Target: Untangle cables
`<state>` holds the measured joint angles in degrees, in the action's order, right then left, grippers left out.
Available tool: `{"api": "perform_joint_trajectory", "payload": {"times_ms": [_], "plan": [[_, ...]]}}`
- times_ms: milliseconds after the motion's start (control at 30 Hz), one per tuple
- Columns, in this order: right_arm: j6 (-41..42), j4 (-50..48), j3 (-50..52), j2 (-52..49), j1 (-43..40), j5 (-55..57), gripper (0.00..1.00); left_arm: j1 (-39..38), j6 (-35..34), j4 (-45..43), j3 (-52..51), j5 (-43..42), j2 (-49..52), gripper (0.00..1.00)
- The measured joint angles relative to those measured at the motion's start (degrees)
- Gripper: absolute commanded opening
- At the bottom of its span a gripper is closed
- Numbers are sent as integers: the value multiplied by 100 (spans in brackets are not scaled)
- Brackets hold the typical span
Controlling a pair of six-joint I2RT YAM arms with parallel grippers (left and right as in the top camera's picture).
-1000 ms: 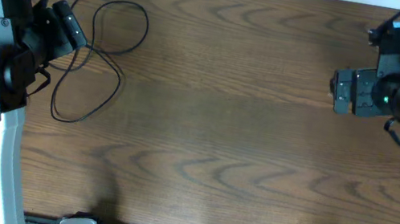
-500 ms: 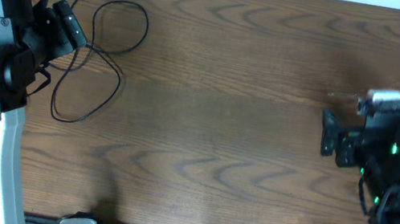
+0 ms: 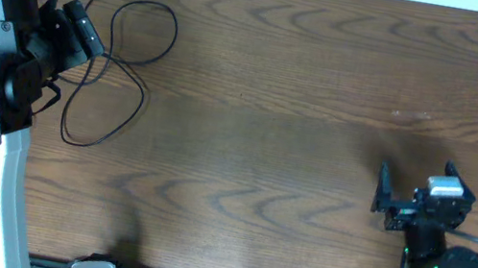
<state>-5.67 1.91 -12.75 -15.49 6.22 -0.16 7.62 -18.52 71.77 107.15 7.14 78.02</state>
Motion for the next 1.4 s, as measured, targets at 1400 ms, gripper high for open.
{"api": "perform_joint_trajectory", "payload": {"times_ms": [1400], "plan": [[0, 214, 1235, 1475, -31, 22, 99, 0, 0, -2, 0, 0, 0, 96]]}}
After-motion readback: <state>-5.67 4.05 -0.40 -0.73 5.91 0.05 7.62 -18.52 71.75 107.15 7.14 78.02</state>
